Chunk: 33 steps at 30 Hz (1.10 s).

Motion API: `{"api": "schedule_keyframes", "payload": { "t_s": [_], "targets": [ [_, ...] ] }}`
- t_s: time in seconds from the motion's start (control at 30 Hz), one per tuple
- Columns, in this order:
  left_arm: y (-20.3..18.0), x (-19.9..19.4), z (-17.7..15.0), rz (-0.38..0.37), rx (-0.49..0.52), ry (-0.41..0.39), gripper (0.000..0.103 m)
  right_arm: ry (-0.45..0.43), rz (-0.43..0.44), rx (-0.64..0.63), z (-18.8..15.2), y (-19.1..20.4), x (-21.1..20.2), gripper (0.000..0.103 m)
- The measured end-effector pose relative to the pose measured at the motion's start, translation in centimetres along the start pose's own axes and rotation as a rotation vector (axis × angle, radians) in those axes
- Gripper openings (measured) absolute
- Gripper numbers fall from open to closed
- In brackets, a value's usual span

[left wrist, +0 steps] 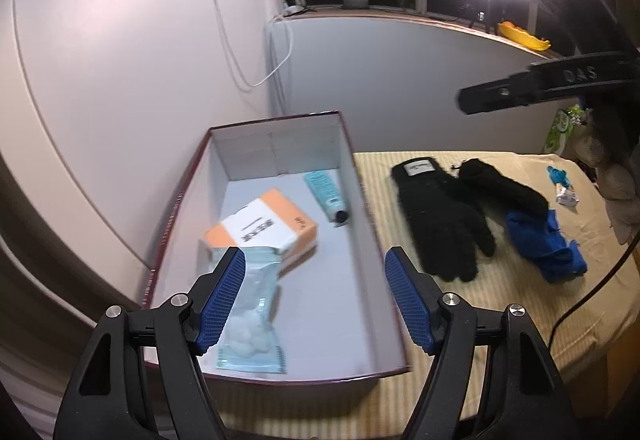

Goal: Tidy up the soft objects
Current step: 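Move both tools back over the black gloves and velvet pouch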

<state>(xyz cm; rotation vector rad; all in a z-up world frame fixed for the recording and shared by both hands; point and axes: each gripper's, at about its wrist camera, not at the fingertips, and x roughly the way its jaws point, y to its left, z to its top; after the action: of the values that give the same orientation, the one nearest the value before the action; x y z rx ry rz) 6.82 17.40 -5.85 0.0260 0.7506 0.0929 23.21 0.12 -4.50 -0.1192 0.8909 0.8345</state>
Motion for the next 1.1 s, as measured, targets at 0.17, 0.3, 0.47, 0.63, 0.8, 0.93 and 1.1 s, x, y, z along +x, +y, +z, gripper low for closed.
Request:
{"api": "schedule_keyframes", "payload": {
  "t_s": [0.17,0.3,0.47,0.63,0.8,0.93,1.1],
  "targets": [
    [-2.3,-0.7,0.2,-0.053,0.006,-0.017,0.072,-0.028,-0.029,0.04,-2.2,-2.7,-3.7,0.061],
    [-4.2,-0.9,0.1,-0.093,0.023,-0.023,0.072,-0.038,-0.057,0.079,-4.3,-5.2,-6.2,0.062],
    [-6.2,-0.6,0.0,-0.134,0.036,-0.019,0.072,-0.047,-0.083,0.132,-6.9,-8.2,-8.8,0.062],
    [-8.1,0.0,0.1,-0.178,0.037,-0.011,0.072,-0.054,-0.099,0.182,-9.1,-10.9,-10.6,0.062],
    [-9.9,0.8,-0.1,-0.21,0.044,0.007,0.072,-0.06,-0.112,0.229,-11.0,-13.4,-11.7,0.062],
    [-11.3,1.4,0.1,-0.245,0.033,0.019,0.072,-0.058,-0.097,0.26,-12.1,-15.0,-11.8,0.062],
    [-13.1,2.5,0.7,-0.288,0.017,0.037,0.072,-0.038,-0.067,0.285,-12.7,-16.7,-10.8,0.062]
  ]
}}
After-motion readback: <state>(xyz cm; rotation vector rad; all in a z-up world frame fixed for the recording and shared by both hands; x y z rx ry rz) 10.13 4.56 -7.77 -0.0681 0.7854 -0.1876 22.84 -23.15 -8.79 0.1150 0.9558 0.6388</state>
